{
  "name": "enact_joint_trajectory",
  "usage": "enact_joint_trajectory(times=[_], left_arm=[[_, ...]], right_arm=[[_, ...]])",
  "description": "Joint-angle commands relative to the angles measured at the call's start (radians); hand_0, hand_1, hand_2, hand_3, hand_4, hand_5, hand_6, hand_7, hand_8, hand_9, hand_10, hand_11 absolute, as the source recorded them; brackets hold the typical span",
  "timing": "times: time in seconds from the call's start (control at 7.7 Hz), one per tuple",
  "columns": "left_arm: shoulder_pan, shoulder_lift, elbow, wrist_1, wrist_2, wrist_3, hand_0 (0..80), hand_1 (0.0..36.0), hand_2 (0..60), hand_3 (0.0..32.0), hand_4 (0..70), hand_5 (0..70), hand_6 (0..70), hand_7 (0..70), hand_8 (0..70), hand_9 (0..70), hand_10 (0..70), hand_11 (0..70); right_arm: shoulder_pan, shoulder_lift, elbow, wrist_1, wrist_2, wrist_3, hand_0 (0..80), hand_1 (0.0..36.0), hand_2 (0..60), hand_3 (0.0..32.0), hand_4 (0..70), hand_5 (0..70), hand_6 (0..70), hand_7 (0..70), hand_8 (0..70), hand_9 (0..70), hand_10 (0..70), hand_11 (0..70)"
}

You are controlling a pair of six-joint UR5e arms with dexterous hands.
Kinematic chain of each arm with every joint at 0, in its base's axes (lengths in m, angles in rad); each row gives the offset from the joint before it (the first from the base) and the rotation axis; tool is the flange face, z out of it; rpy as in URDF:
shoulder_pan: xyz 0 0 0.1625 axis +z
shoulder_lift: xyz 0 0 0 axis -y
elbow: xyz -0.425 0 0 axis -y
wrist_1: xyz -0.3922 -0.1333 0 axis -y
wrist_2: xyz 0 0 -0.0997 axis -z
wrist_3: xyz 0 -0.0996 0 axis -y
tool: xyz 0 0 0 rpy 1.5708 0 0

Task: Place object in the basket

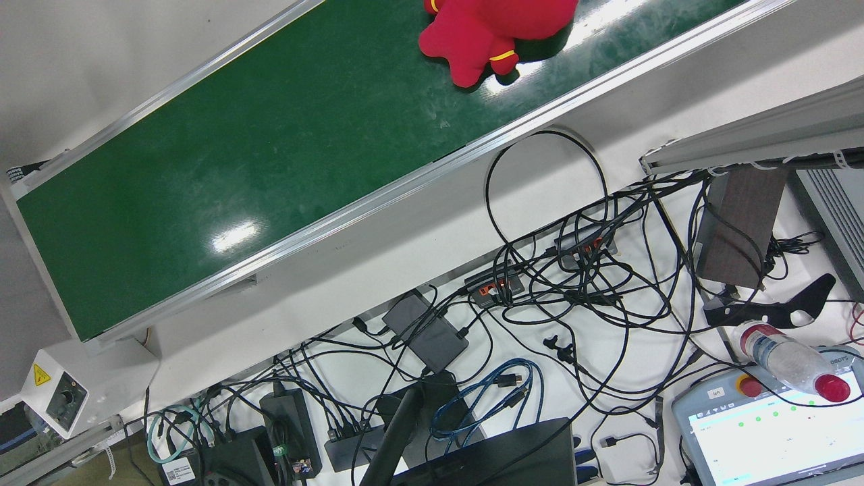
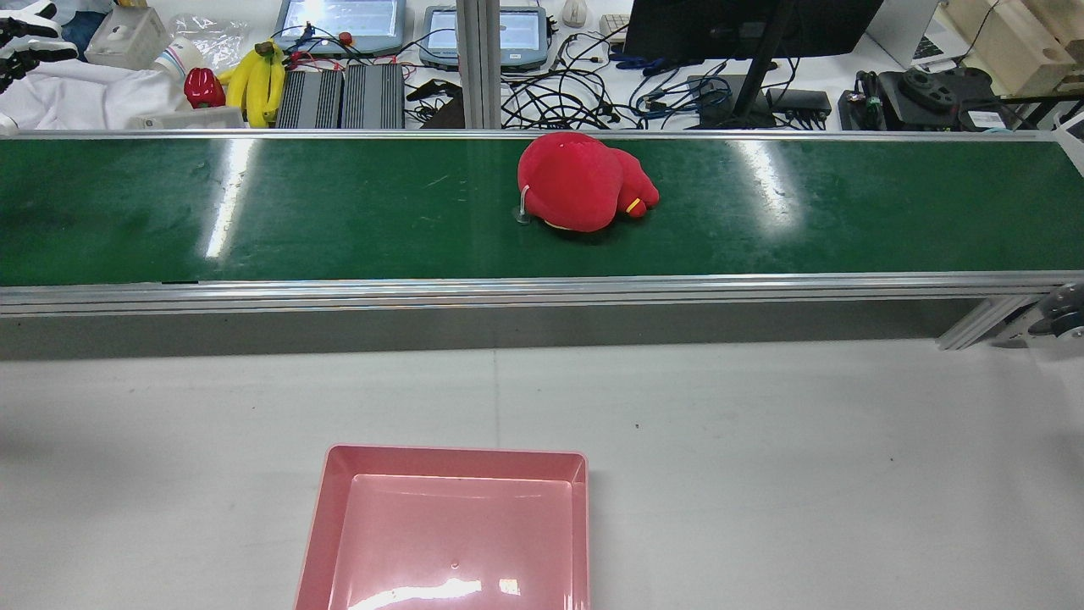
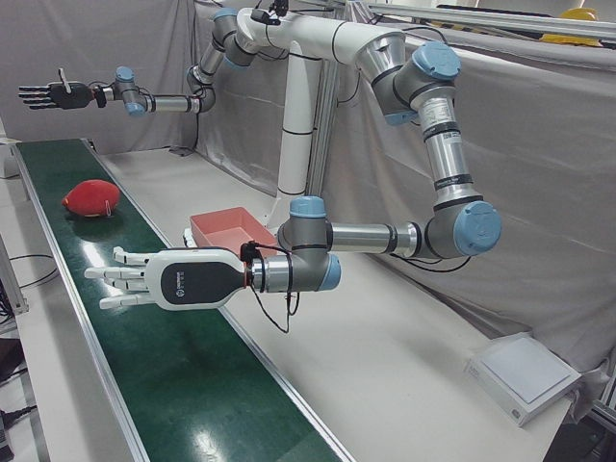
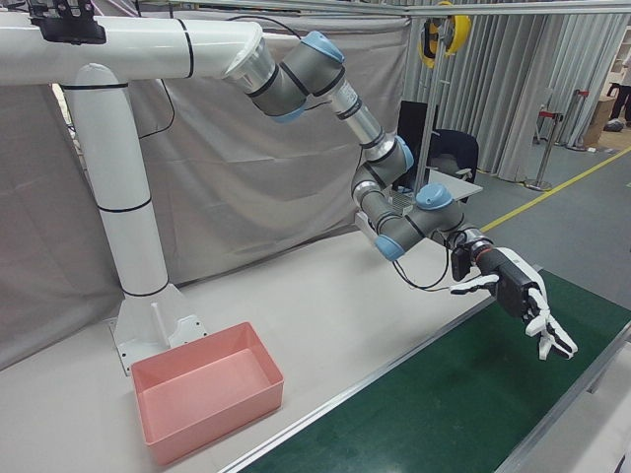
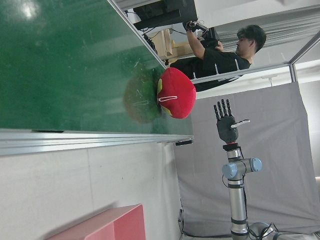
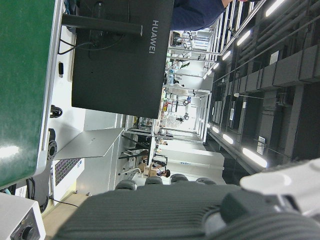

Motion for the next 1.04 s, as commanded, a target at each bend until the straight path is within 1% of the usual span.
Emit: enact_joint_trajectory(times=[0.0,0.65,0.78,0.91], left_arm=[[0.003,0.001,-0.004,0.005,-0.001,0.0,59.2,18.4,0.0,0.0,15.8,32.1,6.4,5.1,13.6,20.5,0.0,0.0],[0.004,0.002,-0.026,0.02,-0.001,0.0,59.2,18.3,0.0,0.0,16.7,32.1,6.5,4.9,13.4,20.3,0.0,0.0],[0.004,0.002,-0.049,0.04,-0.001,0.001,59.3,18.0,0.0,0.0,16.6,32.1,6.4,5.1,13.4,20.3,0.0,0.0],[0.002,0.005,-0.102,0.075,-0.001,0.001,59.2,18.0,0.0,0.0,16.5,31.9,6.4,5.1,13.4,20.3,0.0,0.0]], right_arm=[[0.0,0.0,0.001,0.0,0.0,0.0,0.0,0.0,0.0,0.0,0.0,0.0,0.0,0.0,0.0,0.0,0.0,0.0],[0.0,0.0,0.001,0.0,0.0,0.0,0.0,0.0,0.0,0.0,0.0,0.0,0.0,0.0,0.0,0.0,0.0,0.0],[0.0,0.0,0.001,0.0,0.0,0.0,0.0,0.0,0.0,0.0,0.0,0.0,0.0,0.0,0.0,0.0,0.0,0.0],[0.0,0.0,-0.001,0.0,0.0,0.0,0.0,0.0,0.0,0.0,0.0,0.0,0.0,0.0,0.0,0.0,0.0,0.0]])
